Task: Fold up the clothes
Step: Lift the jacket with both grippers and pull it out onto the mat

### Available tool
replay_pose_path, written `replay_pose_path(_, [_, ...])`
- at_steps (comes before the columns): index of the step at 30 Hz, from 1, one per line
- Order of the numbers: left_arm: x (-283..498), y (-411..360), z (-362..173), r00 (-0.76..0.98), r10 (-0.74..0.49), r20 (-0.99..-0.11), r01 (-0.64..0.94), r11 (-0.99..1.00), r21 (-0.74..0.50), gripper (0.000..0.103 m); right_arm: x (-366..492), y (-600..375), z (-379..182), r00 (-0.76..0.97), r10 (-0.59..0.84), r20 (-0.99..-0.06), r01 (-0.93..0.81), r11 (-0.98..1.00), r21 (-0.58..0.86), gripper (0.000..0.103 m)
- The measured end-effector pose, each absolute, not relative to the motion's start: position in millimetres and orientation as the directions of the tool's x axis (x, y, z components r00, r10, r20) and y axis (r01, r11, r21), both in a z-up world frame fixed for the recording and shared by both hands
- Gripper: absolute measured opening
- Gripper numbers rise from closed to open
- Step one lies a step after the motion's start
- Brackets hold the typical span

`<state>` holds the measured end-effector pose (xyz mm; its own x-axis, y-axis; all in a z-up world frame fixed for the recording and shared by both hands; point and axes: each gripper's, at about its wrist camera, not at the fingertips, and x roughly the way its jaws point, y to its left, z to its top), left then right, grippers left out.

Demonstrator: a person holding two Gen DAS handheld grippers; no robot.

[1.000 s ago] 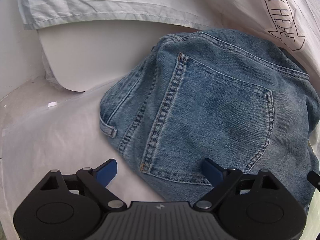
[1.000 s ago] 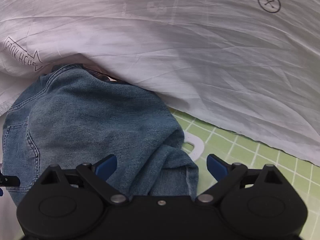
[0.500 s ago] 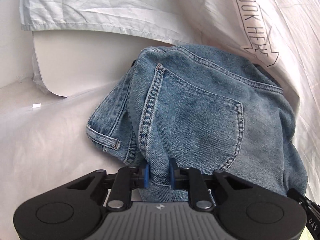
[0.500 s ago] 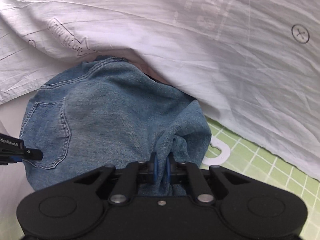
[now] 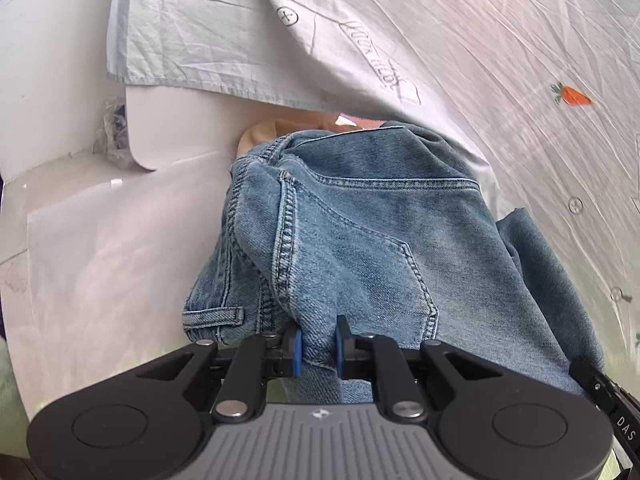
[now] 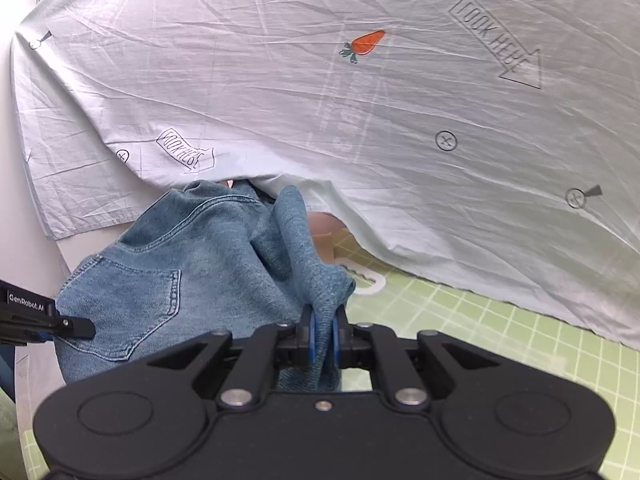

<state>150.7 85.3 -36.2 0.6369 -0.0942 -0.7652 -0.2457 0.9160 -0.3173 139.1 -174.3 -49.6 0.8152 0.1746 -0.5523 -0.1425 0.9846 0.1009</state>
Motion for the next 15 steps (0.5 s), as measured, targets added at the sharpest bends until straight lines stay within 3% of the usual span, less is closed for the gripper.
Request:
replay_pose_path(6, [100, 73, -65, 0.511, -0.154, -0.846, -0.231, 0.923, -0.307, 0.018, 70, -199, -79, 0.735, 0.138, -0.664, -0.059, 0.988, 0.141, 0.009])
replay_pose_path(9, [90, 69, -67, 0.478, -0.14, -0.867, -0.226, 0.934, -0.275, 0.027, 58, -205, -94, 0.691, 0.117, -0.713, -0.02, 0.989, 0.143, 0.011])
replay_pose_path(12, [89, 79, -55, 0.511, -0.127, -0.85, -0.227, 0.934, -0.276, 0.036, 62, -208, -88, 0.706, 0.082, -0.704, 0.017, 0.991, 0.133, 0.024])
replay_pose_path(14, [93, 86, -48, 0.547, -0.111, -0.829, -0.218, 0.938, -0.27, 0.05, 71, -212, -81, 0.73, 0.069, -0.68, 0.037, 0.99, 0.139, 0.044])
replay_pose_path(15, [97, 90, -44, 0.568, -0.101, -0.817, -0.213, 0.94, -0.265, 0.054, 76, -214, -79, 0.742, 0.066, -0.668, 0.045, 0.988, 0.147, 0.045])
